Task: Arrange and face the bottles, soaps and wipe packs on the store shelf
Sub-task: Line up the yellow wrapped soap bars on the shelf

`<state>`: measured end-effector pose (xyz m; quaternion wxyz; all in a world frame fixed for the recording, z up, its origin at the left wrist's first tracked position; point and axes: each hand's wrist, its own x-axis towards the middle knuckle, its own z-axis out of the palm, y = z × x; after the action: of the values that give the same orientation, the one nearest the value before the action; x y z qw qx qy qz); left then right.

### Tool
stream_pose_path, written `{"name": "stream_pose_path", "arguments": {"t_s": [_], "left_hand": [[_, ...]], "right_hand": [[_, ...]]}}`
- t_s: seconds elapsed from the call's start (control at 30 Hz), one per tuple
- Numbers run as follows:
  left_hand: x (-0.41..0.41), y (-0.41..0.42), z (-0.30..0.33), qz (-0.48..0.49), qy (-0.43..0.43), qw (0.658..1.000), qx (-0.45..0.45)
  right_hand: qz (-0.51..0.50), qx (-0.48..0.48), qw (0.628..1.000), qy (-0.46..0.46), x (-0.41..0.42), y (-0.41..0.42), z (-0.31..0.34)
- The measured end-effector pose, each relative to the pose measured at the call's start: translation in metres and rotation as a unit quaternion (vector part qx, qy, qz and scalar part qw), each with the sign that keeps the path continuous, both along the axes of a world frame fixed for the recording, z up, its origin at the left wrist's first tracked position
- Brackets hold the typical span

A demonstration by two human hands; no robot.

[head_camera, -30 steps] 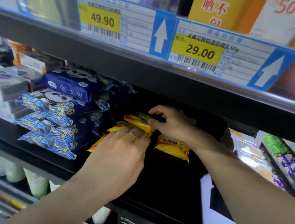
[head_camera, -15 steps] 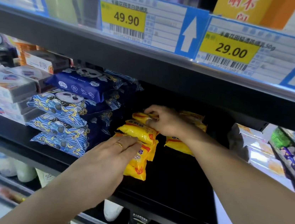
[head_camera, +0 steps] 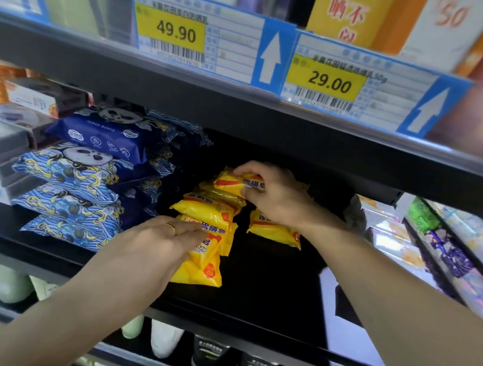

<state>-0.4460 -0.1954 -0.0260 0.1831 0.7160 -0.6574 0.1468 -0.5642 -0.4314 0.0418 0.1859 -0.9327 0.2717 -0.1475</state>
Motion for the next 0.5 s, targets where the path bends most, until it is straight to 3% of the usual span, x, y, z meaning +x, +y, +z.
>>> {"name": "stream_pose_path", "arguments": {"t_s": [0.27, 0.37, 0.5], "left_hand": [[-0.031, -0.003, 0.019, 0.003, -0.003, 0.995, -0.095], [-0.059, -0.018, 0.027, -0.034, -0.028, 0.995, -0.09], [-0.098, -0.049, 0.016, -0.061, -0.04, 0.995, -0.07]], "right_hand": [[-0.025, 0.004, 1.0, -0.016, -0.045, -0.004, 0.012], [-0.041, 0.017, 0.999, -0.015, -0.061, -0.008, 0.014], [-0.074, -0.037, 0.997, -0.01, -0.077, -0.016, 0.008]]}}
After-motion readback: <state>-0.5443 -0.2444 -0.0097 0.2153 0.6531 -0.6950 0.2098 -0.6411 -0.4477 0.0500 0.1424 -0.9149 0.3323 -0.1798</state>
